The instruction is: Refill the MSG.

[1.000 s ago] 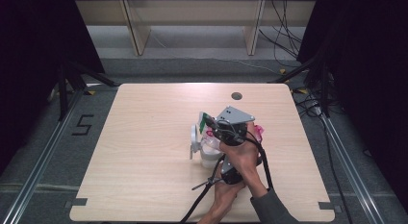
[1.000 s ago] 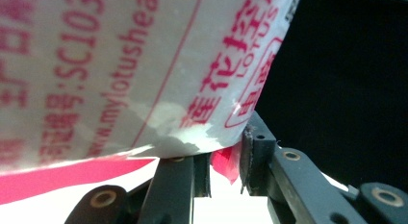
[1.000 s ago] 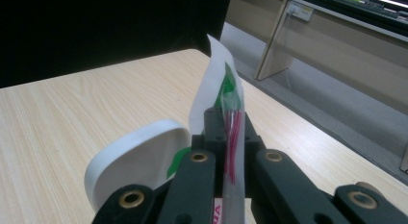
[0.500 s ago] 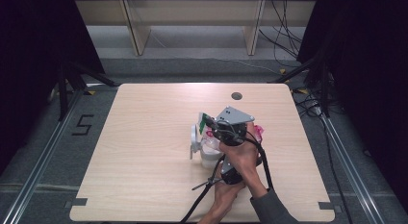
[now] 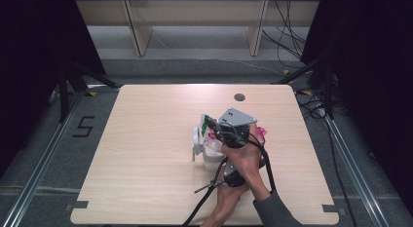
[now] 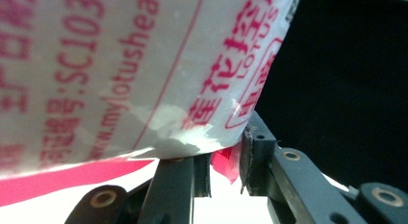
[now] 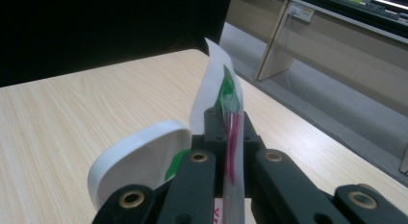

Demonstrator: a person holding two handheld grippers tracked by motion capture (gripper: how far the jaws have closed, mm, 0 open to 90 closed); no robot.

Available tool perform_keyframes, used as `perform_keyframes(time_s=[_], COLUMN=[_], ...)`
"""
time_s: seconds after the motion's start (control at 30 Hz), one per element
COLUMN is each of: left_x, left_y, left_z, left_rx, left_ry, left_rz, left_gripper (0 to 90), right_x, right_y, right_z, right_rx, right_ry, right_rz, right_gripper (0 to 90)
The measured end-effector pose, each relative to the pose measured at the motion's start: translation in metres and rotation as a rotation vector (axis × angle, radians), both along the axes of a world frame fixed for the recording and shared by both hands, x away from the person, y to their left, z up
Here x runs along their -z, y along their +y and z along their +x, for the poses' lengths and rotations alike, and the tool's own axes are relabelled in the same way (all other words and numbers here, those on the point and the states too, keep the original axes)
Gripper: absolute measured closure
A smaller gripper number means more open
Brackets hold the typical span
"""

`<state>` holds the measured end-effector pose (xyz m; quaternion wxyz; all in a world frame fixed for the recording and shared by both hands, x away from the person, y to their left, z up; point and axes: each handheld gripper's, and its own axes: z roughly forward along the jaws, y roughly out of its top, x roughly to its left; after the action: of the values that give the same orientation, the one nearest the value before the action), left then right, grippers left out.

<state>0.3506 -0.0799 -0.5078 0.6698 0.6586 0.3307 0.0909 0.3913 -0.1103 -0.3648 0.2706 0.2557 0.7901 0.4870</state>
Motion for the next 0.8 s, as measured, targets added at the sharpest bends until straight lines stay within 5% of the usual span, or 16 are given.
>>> perform_keyframes(time_s=[0.07, 0.13, 0.4, 0.47, 0.5, 0.57, 0.6, 0.8], left_x=[0.0001, 0.0003, 0.0001, -0.0002, -0.0005, -0.0014, -0.0009, -0.001], left_y=[0.0003, 0.0, 0.001, 0.0009, 0.0003, -0.0027, 0.0005, 0.0013], left_z=[0.0, 0.0001, 0.0006, 0.0003, -0.0009, -0.0044, -0.0003, -0.0013], left_rx=[0.002, -0.001, 0.006, 0.003, -0.001, 0.005, 0.002, 0.001], left_ry=[-0.001, 0.002, -0.005, -0.004, 0.005, 0.047, 0.003, -0.007], left_rz=[0.001, 0.0, 0.007, 0.006, -0.005, -0.047, 0.001, -0.001], left_gripper=[76.4, 76.4, 76.4, 76.4, 76.4, 76.5, 76.4, 76.4], right_x=[0.0003, 0.0014, 0.0016, 0.0018, 0.0013, -0.0003, -0.0004, 0.0009], right_y=[-0.0003, 0.0009, 0.0017, 0.0021, 0.0016, 0.0013, 0.0014, 0.0028], right_z=[0.0008, -0.0001, 0.0001, -0.0016, -0.0006, -0.0018, -0.0018, -0.0021], right_rx=[0.005, 0.001, 0.006, 0.009, 0.007, -0.004, -0.002, -0.001], right_ry=[-0.024, 0.017, -0.01, 0.015, -0.008, 0.014, 0.012, 0.015], right_rz=[-0.012, -0.004, -0.007, -0.006, -0.004, 0.001, 0.003, -0.001], right_gripper=[89.0, 89.0, 89.0, 89.0, 89.0, 89.0, 89.0, 89.0])
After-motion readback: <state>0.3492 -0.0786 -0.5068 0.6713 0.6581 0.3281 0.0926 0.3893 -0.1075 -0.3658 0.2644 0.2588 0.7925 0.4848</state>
